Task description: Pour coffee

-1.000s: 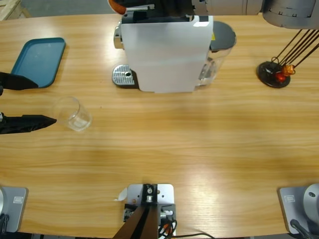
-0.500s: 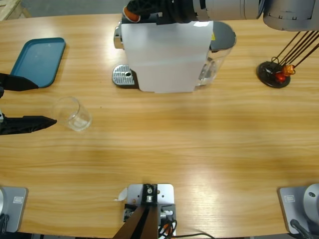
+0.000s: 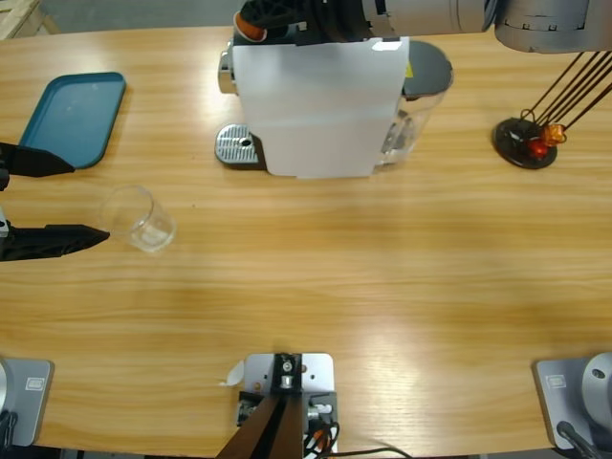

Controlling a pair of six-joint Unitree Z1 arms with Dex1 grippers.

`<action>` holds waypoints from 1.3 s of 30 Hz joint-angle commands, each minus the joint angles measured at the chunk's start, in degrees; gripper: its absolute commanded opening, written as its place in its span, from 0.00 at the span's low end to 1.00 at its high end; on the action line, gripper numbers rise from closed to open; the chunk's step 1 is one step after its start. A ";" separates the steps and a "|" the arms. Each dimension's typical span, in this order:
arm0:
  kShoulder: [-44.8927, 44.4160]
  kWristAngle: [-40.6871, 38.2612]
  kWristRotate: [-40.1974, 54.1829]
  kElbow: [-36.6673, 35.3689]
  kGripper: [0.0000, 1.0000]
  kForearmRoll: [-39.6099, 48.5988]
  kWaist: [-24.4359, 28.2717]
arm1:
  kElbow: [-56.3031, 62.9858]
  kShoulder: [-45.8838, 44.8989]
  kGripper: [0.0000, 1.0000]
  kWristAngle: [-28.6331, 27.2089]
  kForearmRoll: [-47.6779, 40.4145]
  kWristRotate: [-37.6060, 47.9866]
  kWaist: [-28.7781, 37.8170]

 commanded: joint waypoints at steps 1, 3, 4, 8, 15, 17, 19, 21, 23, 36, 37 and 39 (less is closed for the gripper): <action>-1.07 0.31 -0.95 2.52 0.99 -0.68 -0.59 | 0.17 2.49 0.00 -0.84 0.85 0.80 -0.84; -1.07 0.33 -0.88 2.52 0.99 -0.77 -0.59 | 0.17 2.21 0.48 -0.91 1.66 1.06 -0.84; -1.07 0.33 -0.87 2.52 0.99 -0.77 -0.59 | 0.17 2.05 0.67 -1.10 1.96 1.06 -0.84; -1.13 0.24 -0.87 2.52 0.99 -0.77 -0.59 | 0.06 1.42 1.00 -2.77 2.97 1.06 -0.84; -1.04 0.24 -0.92 2.52 0.99 -0.86 -0.59 | -0.19 1.06 1.00 -4.63 3.57 0.81 -0.84; -0.97 0.24 -0.95 2.52 0.99 -0.87 -0.59 | -0.19 0.82 1.00 -4.76 3.61 0.50 -0.76; -0.95 0.24 -0.95 2.50 0.99 -1.03 -0.59 | -0.36 0.55 1.00 -4.74 3.68 0.13 -0.74; -0.95 0.24 -1.04 2.43 0.99 -1.08 -0.59 | -1.75 0.36 1.00 -4.25 4.68 -1.10 0.02; -0.95 0.24 -1.15 2.43 0.99 -1.24 -0.59 | -3.63 0.41 0.96 -2.00 4.96 -2.30 1.20; -3.90 0.59 -0.92 1.73 0.99 -1.37 -0.59 | 1.54 -10.47 0.63 -7.73 9.41 -3.23 13.75; -4.03 0.59 -0.83 1.73 0.99 -1.24 -0.59 | 3.28 -12.26 0.62 -8.52 10.15 -2.68 14.36; -3.90 0.59 -0.46 1.69 0.99 -1.03 -0.61 | 5.97 -16.04 0.45 -11.65 12.91 -1.07 15.22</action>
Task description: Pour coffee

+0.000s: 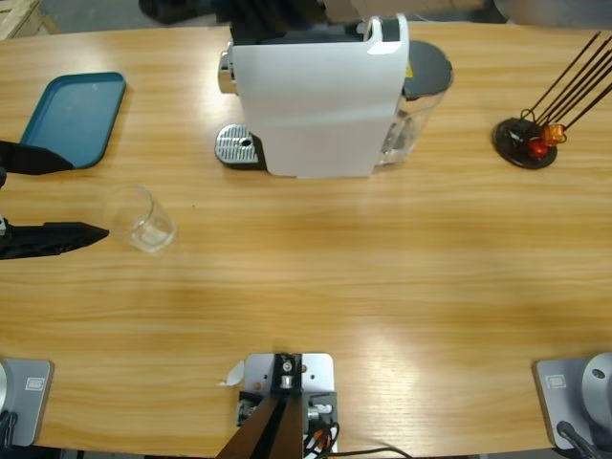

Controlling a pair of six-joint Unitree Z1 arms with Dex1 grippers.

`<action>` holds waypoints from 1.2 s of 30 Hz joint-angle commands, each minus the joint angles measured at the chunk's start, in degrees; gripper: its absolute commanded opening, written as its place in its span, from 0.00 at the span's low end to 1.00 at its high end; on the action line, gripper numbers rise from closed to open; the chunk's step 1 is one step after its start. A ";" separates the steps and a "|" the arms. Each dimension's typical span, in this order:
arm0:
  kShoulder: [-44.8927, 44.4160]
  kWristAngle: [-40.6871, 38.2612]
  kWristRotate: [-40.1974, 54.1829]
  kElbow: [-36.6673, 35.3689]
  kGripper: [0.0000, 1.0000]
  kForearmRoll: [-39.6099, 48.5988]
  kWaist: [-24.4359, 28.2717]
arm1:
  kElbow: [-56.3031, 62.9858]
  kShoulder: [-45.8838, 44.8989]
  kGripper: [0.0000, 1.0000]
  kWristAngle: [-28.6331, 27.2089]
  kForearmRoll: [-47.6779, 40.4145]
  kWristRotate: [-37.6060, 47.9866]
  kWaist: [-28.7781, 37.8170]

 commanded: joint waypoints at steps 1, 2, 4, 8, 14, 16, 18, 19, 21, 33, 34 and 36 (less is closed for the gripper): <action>-2.91 0.52 -0.09 1.17 0.99 -0.15 -0.64 | 12.40 -13.95 0.35 -10.00 6.23 2.90 4.93; -2.88 0.50 -0.08 0.92 0.99 -0.08 -0.69 | 13.33 -15.60 0.23 -11.53 6.88 3.51 4.93; -2.74 0.48 -0.08 0.41 0.99 -0.09 -0.90 | 14.28 -17.88 0.00 -14.52 9.03 4.39 4.93; -2.42 0.33 -2.10 0.06 0.98 -0.16 -2.91 | 14.45 -21.87 0.00 -23.50 15.64 11.19 4.93; -2.75 0.50 -1.87 0.94 0.99 -0.25 -3.82 | 0.74 -16.78 0.00 -34.01 35.85 28.93 2.20; -3.42 0.50 -0.94 1.55 0.99 -0.20 -4.07 | -3.30 -13.66 0.00 -33.47 35.89 29.81 -0.40; -4.23 0.50 0.54 2.43 0.99 -0.04 -4.17 | -7.92 -8.88 0.00 -30.06 35.29 30.78 -2.97; -4.30 0.50 1.05 2.66 0.99 0.19 -4.17 | -9.35 -6.72 0.00 -29.58 34.50 29.44 -3.63; -4.27 0.50 1.95 2.84 0.99 0.45 -4.17 | -9.93 -4.17 0.00 -28.60 29.86 29.19 -4.09; -2.09 0.41 2.02 3.40 0.99 0.19 -4.19 | -15.06 -1.20 0.00 -35.19 30.02 28.51 -4.09; -1.98 0.41 2.02 3.40 0.99 0.14 -4.19 | -15.52 -1.45 0.00 -35.15 29.98 28.67 -4.06; -1.93 0.41 2.03 3.40 0.99 0.10 -4.19 | -16.64 -1.89 0.00 -35.36 29.98 29.19 -2.74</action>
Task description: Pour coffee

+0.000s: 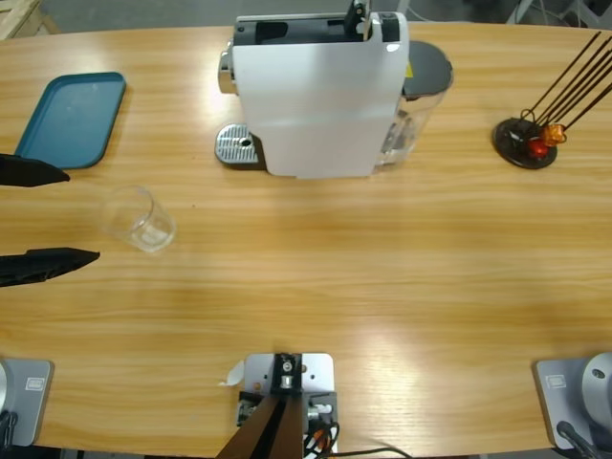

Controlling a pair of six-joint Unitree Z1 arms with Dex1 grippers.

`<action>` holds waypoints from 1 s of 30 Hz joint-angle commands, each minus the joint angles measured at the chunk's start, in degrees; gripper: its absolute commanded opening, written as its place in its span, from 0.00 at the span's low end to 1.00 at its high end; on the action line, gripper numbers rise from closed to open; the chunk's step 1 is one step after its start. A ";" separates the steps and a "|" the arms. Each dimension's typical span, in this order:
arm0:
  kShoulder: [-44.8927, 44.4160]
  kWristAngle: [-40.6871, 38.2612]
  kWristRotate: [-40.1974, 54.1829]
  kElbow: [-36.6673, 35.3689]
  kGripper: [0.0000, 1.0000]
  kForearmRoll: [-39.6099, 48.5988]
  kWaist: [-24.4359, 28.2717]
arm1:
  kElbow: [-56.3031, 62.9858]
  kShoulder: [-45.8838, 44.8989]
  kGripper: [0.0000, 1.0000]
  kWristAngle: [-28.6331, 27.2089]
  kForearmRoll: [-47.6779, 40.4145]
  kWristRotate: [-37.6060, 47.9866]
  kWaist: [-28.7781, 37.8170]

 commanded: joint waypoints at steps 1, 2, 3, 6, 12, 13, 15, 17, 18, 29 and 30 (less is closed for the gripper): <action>1.08 0.41 0.70 1.99 0.99 0.10 -0.51 | -2.78 0.80 0.00 -1.55 0.91 0.88 2.45; 1.04 0.41 0.72 2.05 0.99 0.10 -0.51 | -2.98 0.80 0.00 -1.92 0.93 1.44 3.41; 0.99 0.41 0.70 2.06 0.99 0.10 -0.51 | -2.98 0.87 0.00 -2.16 0.93 2.18 3.98; 0.83 0.41 0.72 2.31 0.99 0.12 -0.51 | -3.20 1.70 0.00 -3.01 0.72 6.92 4.24; 0.18 0.41 0.72 3.80 0.99 0.10 -0.51 | -3.10 3.37 0.00 -4.78 0.54 12.20 6.38; 0.20 0.40 0.72 3.89 0.99 0.10 -0.51 | -3.12 3.74 0.00 -5.06 0.35 12.32 6.58; 0.07 0.33 0.72 3.80 0.99 0.01 -0.51 | -3.40 4.60 0.00 -5.52 -0.16 12.34 6.98; -0.49 0.33 0.72 3.73 0.99 0.01 -0.51 | -3.96 5.85 0.00 -5.78 -0.33 12.34 7.35; -0.86 0.33 0.72 3.79 0.99 0.01 -0.51 | -4.42 6.65 0.00 -5.91 -0.44 12.25 7.58; -2.09 0.41 1.86 4.26 0.99 -0.16 -0.51 | -7.05 12.28 0.00 -8.32 -0.12 11.93 10.95; -2.33 0.45 1.92 4.33 0.99 -0.16 -0.51 | -7.04 12.79 0.00 -8.32 -0.12 11.90 10.95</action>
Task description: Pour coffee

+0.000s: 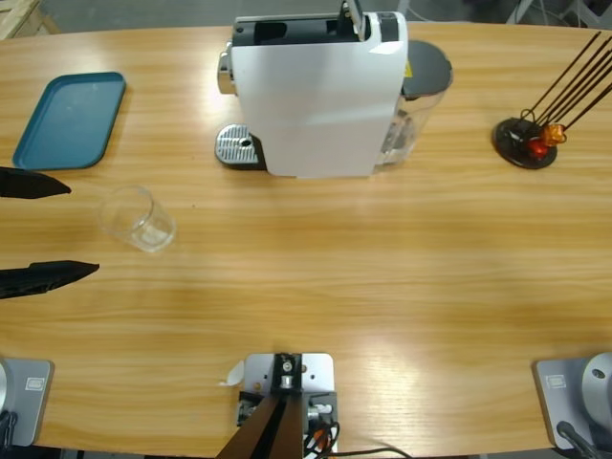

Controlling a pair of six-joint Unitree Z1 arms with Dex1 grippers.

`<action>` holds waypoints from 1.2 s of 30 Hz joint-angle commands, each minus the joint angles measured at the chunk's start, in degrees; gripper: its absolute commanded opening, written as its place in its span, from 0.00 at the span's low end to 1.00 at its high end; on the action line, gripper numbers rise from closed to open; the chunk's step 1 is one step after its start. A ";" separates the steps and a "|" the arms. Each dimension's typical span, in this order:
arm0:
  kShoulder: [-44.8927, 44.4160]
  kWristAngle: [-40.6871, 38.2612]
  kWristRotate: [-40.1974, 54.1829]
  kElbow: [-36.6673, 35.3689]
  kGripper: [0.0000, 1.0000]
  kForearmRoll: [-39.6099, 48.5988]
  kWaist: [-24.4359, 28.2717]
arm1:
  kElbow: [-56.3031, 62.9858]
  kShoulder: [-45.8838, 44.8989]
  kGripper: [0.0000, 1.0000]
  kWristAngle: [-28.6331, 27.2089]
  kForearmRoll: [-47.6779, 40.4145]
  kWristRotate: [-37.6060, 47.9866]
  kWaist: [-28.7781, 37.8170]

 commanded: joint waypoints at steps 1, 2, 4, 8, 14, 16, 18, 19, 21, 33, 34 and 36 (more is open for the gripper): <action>-2.14 0.45 1.15 2.38 0.99 -0.16 -0.48 | 0.72 7.26 0.00 -0.95 -0.09 0.37 3.12; -2.24 0.43 1.15 2.42 0.99 -0.16 -0.48 | 0.72 7.71 0.00 -0.95 -0.09 0.34 3.12; -2.24 0.43 1.23 2.47 0.99 -0.16 -0.48 | 0.72 8.47 0.00 -0.95 -0.09 0.06 3.31; -1.98 0.50 1.41 2.47 0.99 -0.16 -0.48 | 0.99 10.14 0.00 -0.86 -0.17 0.11 4.14; -1.65 0.45 1.78 2.29 0.99 -0.16 -0.48 | 1.01 13.16 0.00 0.32 -0.17 -0.05 5.24; -1.63 0.47 1.85 2.31 0.99 -0.16 -0.48 | 0.79 14.22 0.00 0.98 -0.33 -0.29 6.16; -1.72 0.43 1.85 2.38 0.99 -0.16 -0.48 | 0.62 14.99 0.00 1.26 -0.49 -0.33 6.72; -1.72 0.42 1.85 2.40 0.99 -0.16 -0.48 | 0.69 15.17 0.00 1.34 -0.47 -0.33 6.72; -1.72 0.45 1.85 2.40 0.99 -0.16 -0.48 | 0.86 15.24 0.00 1.34 -0.44 -0.33 6.72; -2.01 0.47 1.85 2.56 0.99 -0.16 -0.48 | 2.31 18.58 0.00 4.94 -0.44 -0.24 6.72; -1.98 0.47 1.85 2.58 0.99 -0.16 -0.48 | 2.31 18.86 0.00 5.10 -0.44 -0.17 6.72; -1.98 0.45 1.85 2.65 0.99 -0.16 -0.48 | 2.32 19.46 0.00 5.62 -0.44 -0.15 6.72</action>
